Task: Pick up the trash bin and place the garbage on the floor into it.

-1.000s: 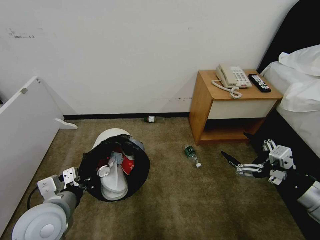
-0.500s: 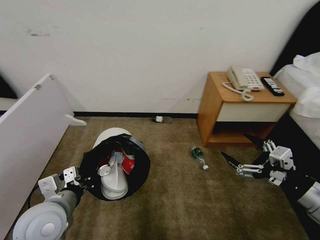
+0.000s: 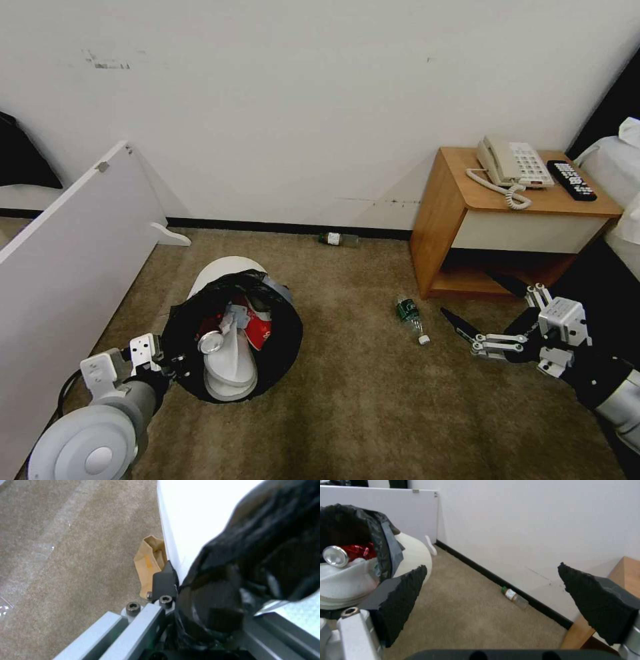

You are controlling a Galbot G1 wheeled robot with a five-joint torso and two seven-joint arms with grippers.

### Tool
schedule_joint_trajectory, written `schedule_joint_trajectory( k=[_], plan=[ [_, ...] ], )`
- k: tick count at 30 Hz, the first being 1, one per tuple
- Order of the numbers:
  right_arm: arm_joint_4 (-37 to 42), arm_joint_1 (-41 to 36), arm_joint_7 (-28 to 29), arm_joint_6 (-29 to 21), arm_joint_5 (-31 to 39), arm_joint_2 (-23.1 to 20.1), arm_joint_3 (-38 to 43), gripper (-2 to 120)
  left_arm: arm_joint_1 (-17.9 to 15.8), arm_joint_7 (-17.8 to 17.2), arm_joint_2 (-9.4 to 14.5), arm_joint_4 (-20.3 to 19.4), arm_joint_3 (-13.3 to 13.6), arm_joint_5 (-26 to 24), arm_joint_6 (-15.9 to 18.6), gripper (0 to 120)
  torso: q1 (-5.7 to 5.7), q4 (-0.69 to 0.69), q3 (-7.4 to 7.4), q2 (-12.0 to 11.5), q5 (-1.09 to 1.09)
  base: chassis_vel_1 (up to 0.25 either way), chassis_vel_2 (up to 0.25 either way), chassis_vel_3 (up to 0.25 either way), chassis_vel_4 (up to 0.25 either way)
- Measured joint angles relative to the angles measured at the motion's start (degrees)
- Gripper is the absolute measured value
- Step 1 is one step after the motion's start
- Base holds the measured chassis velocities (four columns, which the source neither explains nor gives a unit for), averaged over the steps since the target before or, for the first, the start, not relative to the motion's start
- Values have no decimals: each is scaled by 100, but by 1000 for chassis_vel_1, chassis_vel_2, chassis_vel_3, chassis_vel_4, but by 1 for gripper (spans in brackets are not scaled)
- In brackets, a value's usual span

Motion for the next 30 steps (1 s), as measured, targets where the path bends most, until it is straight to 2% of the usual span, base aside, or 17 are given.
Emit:
schedule_joint_trajectory(
  k=[12,26,30],
  plan=[
    [79,-55,-20,-19,-37,52,21,100,31,16,12,-47,13,-4,0,0,0,0,0,0,0,22,18,21,20],
    [183,-71,-144,-22,-192,268,6,100,108,39,-14,-101,9,93,0,0,0,0,0,0,0,88,86,91,87],
    [208,-84,-174,-22,-226,301,20,100,150,97,-21,-101,11,210,0,0,0,5,0,0,0,89,92,99,99]
  ],
)
